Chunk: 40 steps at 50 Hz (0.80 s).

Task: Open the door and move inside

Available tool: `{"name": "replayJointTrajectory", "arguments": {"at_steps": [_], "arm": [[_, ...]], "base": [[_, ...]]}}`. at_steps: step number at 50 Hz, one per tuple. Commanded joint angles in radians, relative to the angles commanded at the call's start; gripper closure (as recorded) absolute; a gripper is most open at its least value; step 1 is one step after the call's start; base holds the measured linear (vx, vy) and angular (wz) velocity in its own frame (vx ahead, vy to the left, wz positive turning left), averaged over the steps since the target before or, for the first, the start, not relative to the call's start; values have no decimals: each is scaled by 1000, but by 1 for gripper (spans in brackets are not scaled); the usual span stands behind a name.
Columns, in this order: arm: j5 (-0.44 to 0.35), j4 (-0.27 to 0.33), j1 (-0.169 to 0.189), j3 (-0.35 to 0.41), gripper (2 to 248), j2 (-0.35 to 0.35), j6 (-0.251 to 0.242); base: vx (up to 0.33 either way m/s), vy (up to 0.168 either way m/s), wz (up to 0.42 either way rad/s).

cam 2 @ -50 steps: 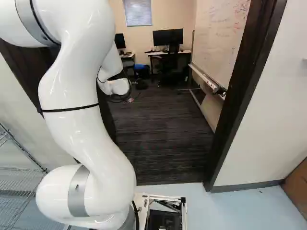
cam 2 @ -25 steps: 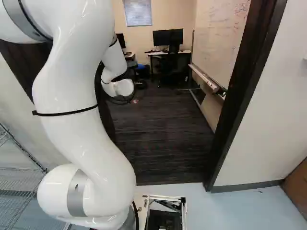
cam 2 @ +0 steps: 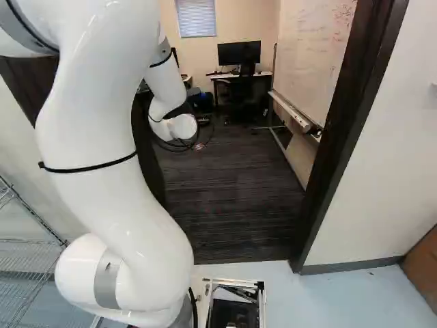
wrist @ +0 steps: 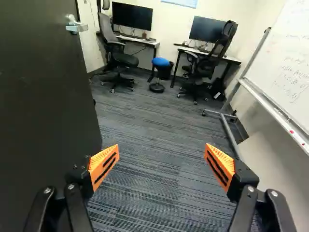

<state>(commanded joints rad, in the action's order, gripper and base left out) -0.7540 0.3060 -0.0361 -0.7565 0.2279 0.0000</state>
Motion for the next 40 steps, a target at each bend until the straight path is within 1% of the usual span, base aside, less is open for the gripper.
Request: {"name": "replayJointTrajectory", "arguments": {"at_steps": [8,13,27,40], "arm": [[0,5,22,23,3,-20,0],[0,5,30,31,3,-27,0],[-2,1,30,40,3,-34,0],[-7,-13,30,68,3,-55,0]], "base": [[0,0,0],[0,0,0],[0,0,0],[0,0,0]]}}
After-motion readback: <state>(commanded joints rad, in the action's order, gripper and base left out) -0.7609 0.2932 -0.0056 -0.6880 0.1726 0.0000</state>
